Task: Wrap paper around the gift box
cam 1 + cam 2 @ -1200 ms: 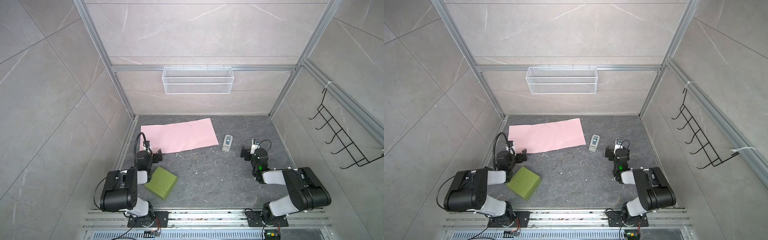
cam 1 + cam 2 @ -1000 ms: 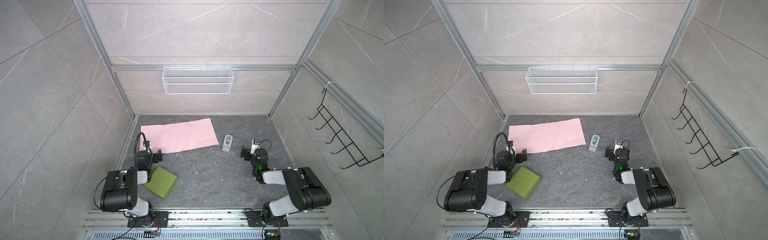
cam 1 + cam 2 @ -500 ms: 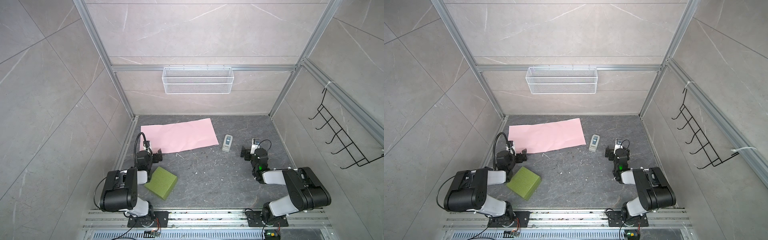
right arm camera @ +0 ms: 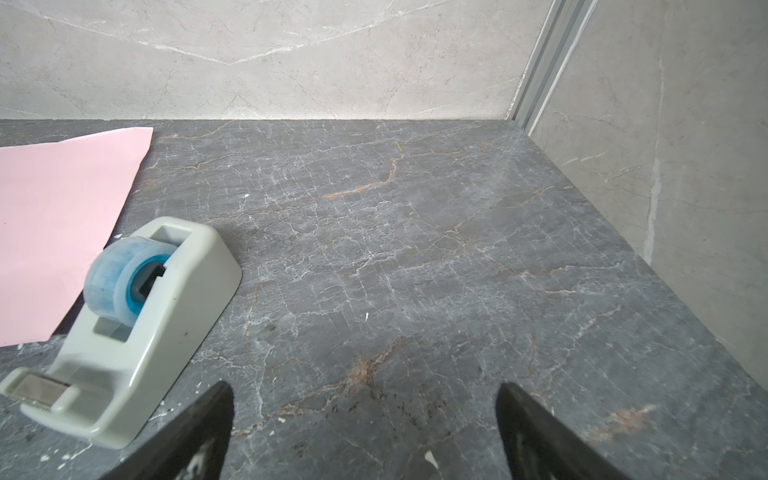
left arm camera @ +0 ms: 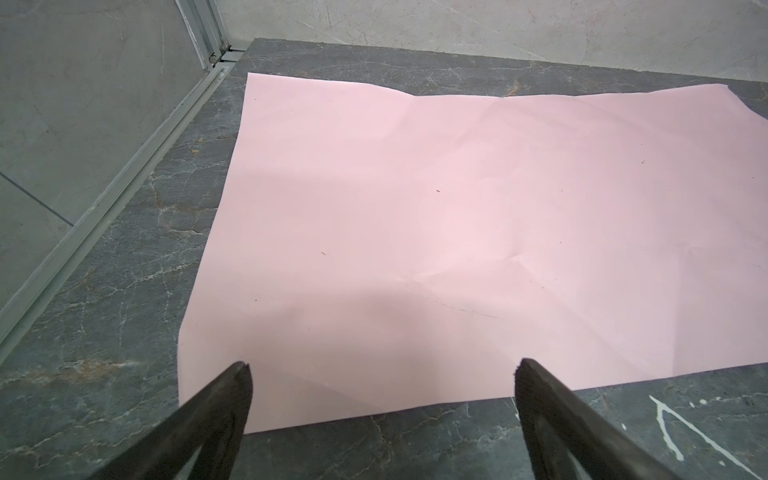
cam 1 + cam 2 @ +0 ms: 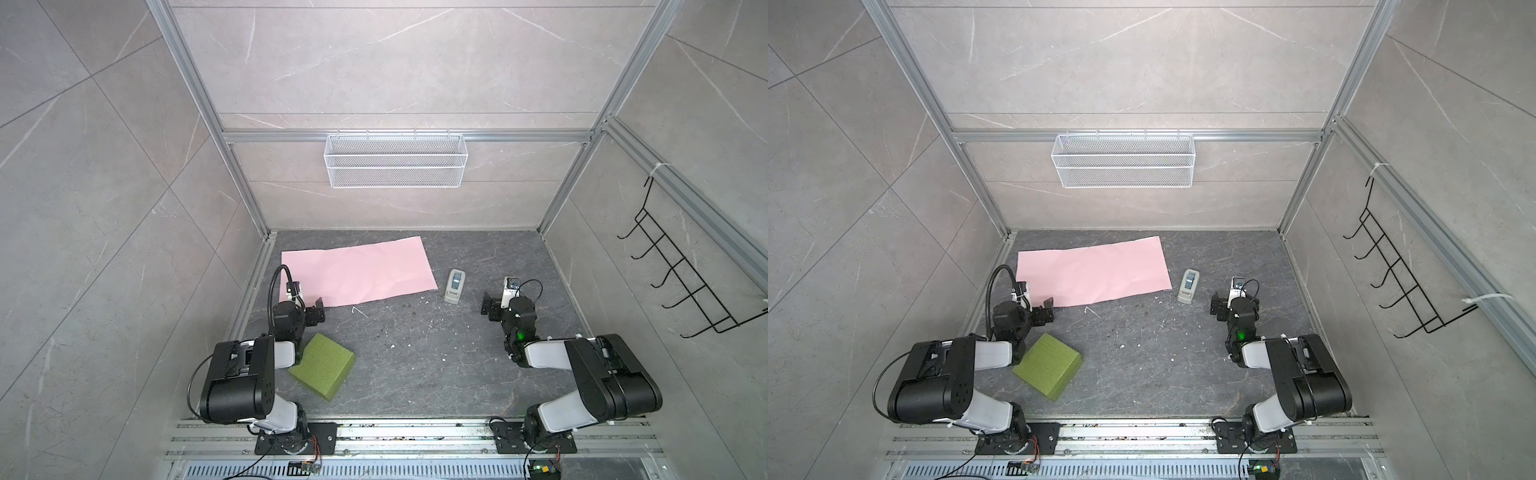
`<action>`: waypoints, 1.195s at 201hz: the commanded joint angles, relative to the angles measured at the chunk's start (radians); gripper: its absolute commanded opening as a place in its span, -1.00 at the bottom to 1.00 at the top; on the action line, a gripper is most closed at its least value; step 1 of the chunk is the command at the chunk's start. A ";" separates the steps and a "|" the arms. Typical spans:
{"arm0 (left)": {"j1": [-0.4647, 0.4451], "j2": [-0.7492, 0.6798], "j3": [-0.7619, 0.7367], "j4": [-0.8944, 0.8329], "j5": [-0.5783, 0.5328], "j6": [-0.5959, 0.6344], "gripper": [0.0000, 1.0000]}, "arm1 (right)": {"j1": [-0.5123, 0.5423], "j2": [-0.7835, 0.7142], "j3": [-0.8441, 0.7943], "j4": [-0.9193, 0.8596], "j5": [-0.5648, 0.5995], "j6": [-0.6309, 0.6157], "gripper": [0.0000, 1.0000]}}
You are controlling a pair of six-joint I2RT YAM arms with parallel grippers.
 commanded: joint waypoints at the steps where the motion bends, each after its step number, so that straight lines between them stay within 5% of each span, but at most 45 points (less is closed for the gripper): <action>1: 0.000 -0.007 0.019 0.021 -0.005 -0.005 1.00 | 0.001 0.002 -0.002 0.024 -0.008 -0.009 0.99; 39: 0.000 -0.082 0.029 -0.047 -0.121 -0.053 1.00 | 0.001 -0.014 0.005 0.019 0.013 -0.010 0.99; 58: -0.001 -0.214 0.097 -0.294 -0.251 -0.119 1.00 | 0.002 -0.142 0.074 -0.220 0.083 0.017 0.99; 80: 0.000 -0.331 0.181 -0.554 -0.382 -0.349 1.00 | 0.001 -0.309 0.158 -0.452 0.119 0.105 0.99; 110: 0.000 -0.384 0.202 -0.582 -0.108 -0.522 0.98 | 0.001 -0.392 0.362 -0.865 0.028 0.345 0.88; 127: -0.003 -0.332 0.242 -0.591 0.071 -0.575 0.94 | 0.038 -0.339 0.430 -0.923 -0.185 0.407 0.88; 146: -0.043 -0.244 0.337 -0.687 0.176 -0.582 0.78 | 0.175 -0.236 0.520 -0.996 -0.205 0.420 0.89; 190: -0.345 -0.047 0.502 -0.778 0.084 -0.539 0.73 | 0.394 0.110 0.829 -1.144 -0.238 0.450 0.69; 240: -0.364 0.206 0.683 -0.844 0.153 -0.515 0.72 | 0.443 0.315 0.979 -1.186 -0.245 0.522 0.63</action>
